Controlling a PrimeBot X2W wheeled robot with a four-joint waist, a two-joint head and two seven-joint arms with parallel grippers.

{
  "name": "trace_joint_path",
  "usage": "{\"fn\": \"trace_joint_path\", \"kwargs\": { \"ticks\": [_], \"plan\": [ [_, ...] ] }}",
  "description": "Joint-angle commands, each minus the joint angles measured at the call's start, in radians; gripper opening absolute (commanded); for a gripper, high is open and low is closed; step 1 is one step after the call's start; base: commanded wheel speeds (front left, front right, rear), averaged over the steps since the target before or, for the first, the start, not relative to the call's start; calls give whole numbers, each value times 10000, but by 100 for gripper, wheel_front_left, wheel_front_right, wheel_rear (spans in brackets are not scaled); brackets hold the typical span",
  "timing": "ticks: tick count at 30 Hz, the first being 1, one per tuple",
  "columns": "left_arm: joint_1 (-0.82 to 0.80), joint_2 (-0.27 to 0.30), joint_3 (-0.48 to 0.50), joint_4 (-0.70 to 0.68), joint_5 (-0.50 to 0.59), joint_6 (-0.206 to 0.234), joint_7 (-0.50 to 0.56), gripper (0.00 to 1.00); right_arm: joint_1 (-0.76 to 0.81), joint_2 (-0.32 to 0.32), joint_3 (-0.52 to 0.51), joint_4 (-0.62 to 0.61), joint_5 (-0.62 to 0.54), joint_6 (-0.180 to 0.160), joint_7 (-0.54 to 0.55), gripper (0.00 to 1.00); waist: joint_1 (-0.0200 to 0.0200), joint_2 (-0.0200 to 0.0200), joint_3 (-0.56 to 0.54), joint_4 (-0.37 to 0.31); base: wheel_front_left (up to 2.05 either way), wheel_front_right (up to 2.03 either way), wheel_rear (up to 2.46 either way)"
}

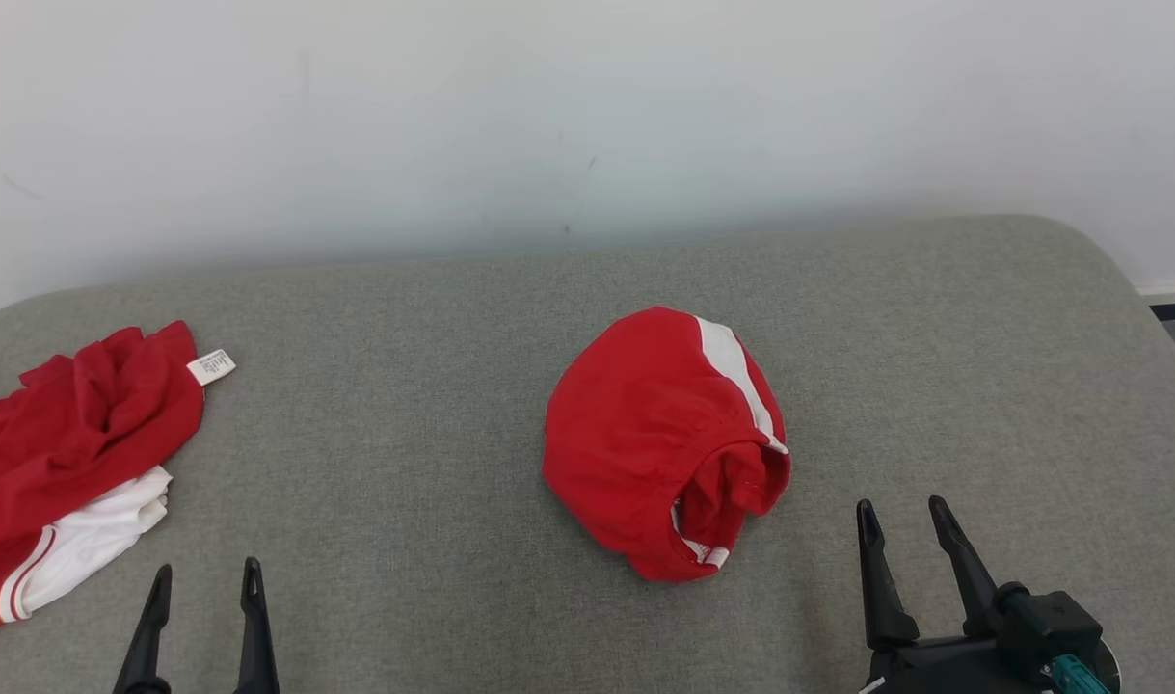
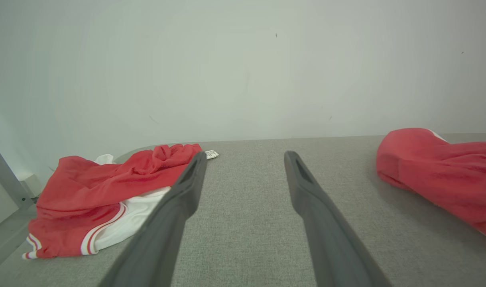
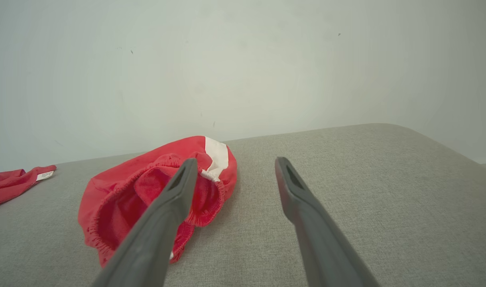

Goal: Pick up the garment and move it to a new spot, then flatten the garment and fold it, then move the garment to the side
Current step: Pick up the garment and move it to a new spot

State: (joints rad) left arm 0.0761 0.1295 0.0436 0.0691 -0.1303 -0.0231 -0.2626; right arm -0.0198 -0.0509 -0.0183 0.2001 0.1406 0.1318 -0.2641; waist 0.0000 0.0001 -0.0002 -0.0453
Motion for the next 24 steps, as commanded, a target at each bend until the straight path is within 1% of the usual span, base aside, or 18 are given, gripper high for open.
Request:
{"fn": "trace_joint_path", "kwargs": {
  "ticks": [1, 7, 14, 24],
  "plan": [
    [110, -77, 96, -67, 80, -114, -34, 100, 63, 13, -6, 21, -22, -22, -5, 100, 0, -1, 8, 25, 0, 0, 0],
    [152, -187, 200, -120, 194, -398, -34, 100, 29, 13, 1, 44, -36, -22, -5, 100, 0, -1, 19, 70, 0, 0, 0],
    [183, -273, 245, -82, 312, -622, -34, 100, 27, 13, 11, 93, -64, -22, -5, 100, 0, -1, 39, 82, 0, 0, 0],
    [151, -405, 361, -37, 483, -697, -34, 100, 22, 13, 10, 132, -95, -22, -5, 100, 0, -1, 69, 106, 0, 0, 0]
  ]
}}
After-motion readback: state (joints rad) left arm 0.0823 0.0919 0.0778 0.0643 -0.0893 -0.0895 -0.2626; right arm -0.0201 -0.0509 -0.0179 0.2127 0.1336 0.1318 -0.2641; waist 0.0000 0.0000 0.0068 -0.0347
